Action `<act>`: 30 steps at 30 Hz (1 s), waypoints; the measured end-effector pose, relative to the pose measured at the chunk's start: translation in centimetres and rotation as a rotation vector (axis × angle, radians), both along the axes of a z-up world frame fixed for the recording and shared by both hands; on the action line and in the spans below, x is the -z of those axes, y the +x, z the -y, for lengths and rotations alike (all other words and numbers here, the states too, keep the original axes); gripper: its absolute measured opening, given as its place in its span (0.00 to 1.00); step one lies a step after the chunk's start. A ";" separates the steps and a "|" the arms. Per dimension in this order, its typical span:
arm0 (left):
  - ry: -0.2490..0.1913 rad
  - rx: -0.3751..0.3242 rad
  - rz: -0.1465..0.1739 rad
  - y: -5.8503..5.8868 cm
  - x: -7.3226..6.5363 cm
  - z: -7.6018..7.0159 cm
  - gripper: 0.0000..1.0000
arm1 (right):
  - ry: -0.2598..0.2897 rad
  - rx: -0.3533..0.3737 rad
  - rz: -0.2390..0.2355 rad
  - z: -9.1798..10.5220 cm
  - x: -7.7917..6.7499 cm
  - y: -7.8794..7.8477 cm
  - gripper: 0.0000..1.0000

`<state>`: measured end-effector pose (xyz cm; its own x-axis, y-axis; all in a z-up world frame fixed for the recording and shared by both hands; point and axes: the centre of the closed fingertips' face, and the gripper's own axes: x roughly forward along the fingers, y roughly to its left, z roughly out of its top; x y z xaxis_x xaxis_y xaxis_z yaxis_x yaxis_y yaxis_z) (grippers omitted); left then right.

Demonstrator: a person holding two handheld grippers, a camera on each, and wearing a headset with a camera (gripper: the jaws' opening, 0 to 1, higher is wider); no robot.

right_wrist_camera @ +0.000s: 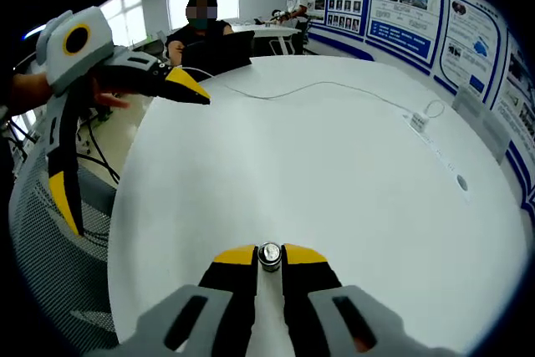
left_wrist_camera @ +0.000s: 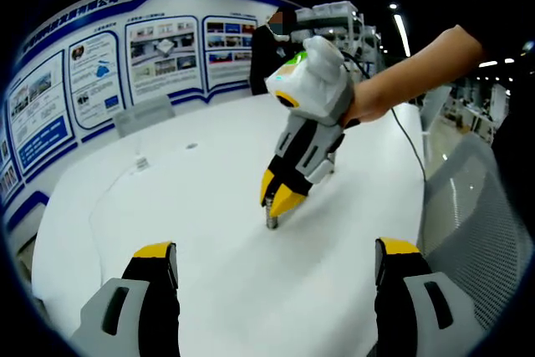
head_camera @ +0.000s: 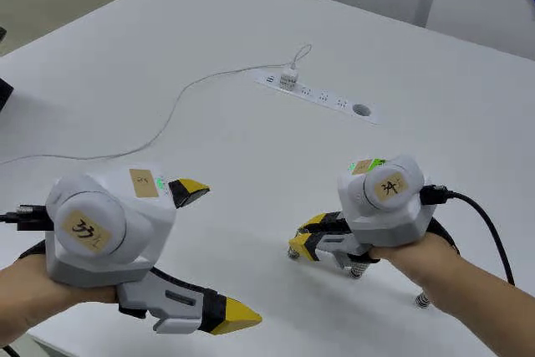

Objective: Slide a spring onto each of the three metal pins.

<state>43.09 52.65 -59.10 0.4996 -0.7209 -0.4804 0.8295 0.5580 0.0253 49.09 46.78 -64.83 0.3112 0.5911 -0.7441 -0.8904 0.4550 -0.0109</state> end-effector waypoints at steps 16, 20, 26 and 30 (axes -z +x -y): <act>0.008 0.004 -0.003 -0.2 -0.1 0.1 1.00 | -0.001 0.002 0.022 0.1 0.0 0.1 0.17; 0.008 0.005 0.003 0.1 -0.4 0.1 1.00 | 0.014 0.011 0.025 0.4 -0.8 0.0 0.19; 0.000 0.015 0.018 0.4 -1.3 0.9 1.00 | 0.050 0.022 0.052 0.8 -2.6 0.1 0.22; -0.005 0.024 0.033 0.6 -2.0 1.4 1.00 | 0.073 0.044 0.069 1.2 -3.7 0.3 0.23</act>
<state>43.64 51.30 -57.12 0.4975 -0.7352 -0.4604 0.8415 0.5379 0.0505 49.35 45.58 -61.11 0.3866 0.6279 -0.6755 -0.8681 0.4950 -0.0367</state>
